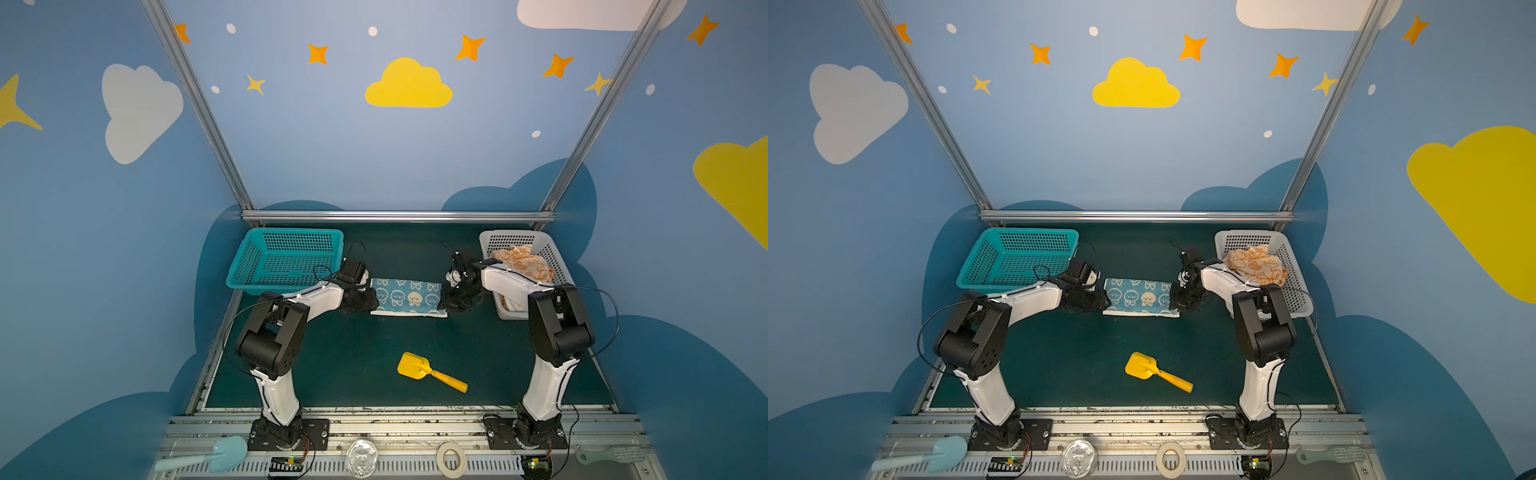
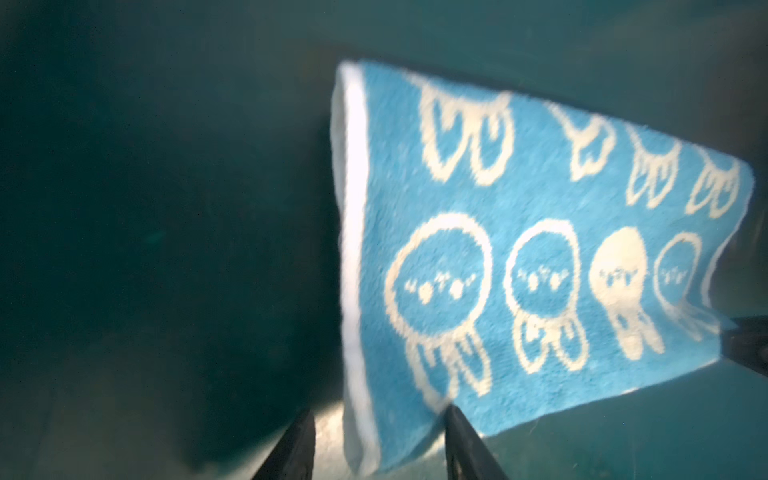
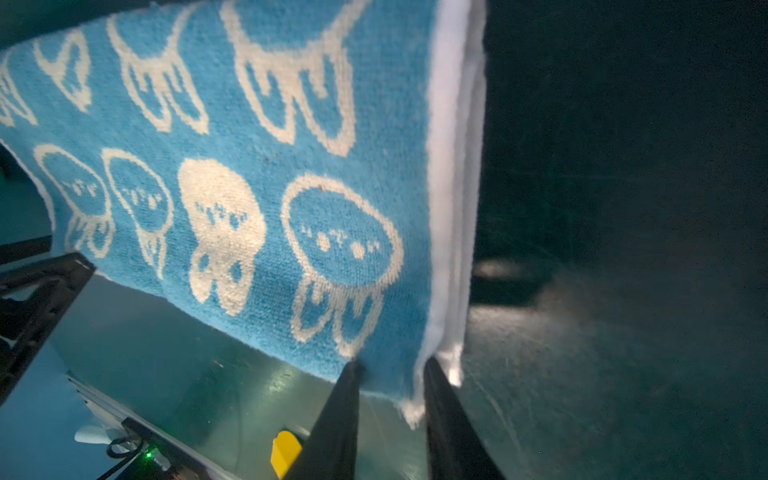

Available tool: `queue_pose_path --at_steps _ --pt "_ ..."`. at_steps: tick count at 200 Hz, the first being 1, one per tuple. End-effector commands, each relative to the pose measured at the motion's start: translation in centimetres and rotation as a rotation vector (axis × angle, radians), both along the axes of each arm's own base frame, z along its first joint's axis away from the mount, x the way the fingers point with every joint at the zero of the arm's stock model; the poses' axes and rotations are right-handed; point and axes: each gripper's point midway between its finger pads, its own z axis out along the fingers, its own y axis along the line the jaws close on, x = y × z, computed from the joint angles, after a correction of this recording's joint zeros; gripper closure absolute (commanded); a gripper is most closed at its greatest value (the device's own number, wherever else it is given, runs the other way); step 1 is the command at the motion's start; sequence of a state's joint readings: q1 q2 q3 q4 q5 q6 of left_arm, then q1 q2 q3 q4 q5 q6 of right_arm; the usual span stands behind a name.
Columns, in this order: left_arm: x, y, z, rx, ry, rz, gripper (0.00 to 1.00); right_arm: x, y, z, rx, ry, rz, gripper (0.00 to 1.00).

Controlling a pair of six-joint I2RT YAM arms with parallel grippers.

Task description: Fold and stack the towels

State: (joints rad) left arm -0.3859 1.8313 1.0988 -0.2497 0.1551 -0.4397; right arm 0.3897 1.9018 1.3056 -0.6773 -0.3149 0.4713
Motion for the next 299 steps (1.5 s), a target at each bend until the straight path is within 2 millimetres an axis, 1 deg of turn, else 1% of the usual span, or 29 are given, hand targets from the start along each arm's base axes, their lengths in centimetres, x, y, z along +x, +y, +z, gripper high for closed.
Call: queue_pose_path --at_steps 1,31,75,96,131,143,167,204,223,259,299 --pt "1.0 -0.1 0.1 0.004 -0.020 0.000 0.58 0.5 0.3 0.2 0.007 -0.001 0.006 0.76" --pt "1.1 -0.3 0.0 -0.004 -0.017 -0.007 0.73 0.4 0.3 0.2 0.009 0.002 0.006 0.80" --pt "0.2 -0.1 -0.4 0.003 -0.005 -0.012 0.77 0.2 0.3 0.1 0.007 0.003 0.011 0.85" --pt "0.0 0.0 -0.3 0.003 -0.005 -0.011 0.84 0.3 0.3 0.1 0.008 0.001 0.011 0.89" --pt "0.1 0.0 0.7 0.004 -0.018 -0.015 0.92 0.5 0.3 0.8 0.013 -0.011 0.011 1.00" --pt "0.2 -0.1 1.2 0.002 -0.026 -0.019 0.97 0.6 0.3 1.2 0.016 -0.018 0.010 1.00" --pt "0.5 -0.1 2.2 -0.001 -0.039 -0.020 0.97 0.9 0.1 2.1 0.021 -0.032 0.005 1.00" --pt "0.6 -0.7 3.8 -0.034 -0.060 -0.025 0.97 1.5 -0.5 3.9 0.037 -0.062 -0.008 1.00" --pt "0.4 -0.8 4.1 -0.038 -0.062 -0.027 0.97 1.4 -0.9 4.4 0.036 -0.071 -0.009 1.00" --pt "-0.2 -1.6 3.8 -0.064 -0.049 -0.038 0.97 0.9 -1.3 3.5 0.027 -0.060 -0.009 1.00" --pt "-1.0 -2.0 2.1 -0.064 -0.015 -0.047 0.97 0.3 -1.6 2.2 0.011 -0.040 -0.014 1.00"
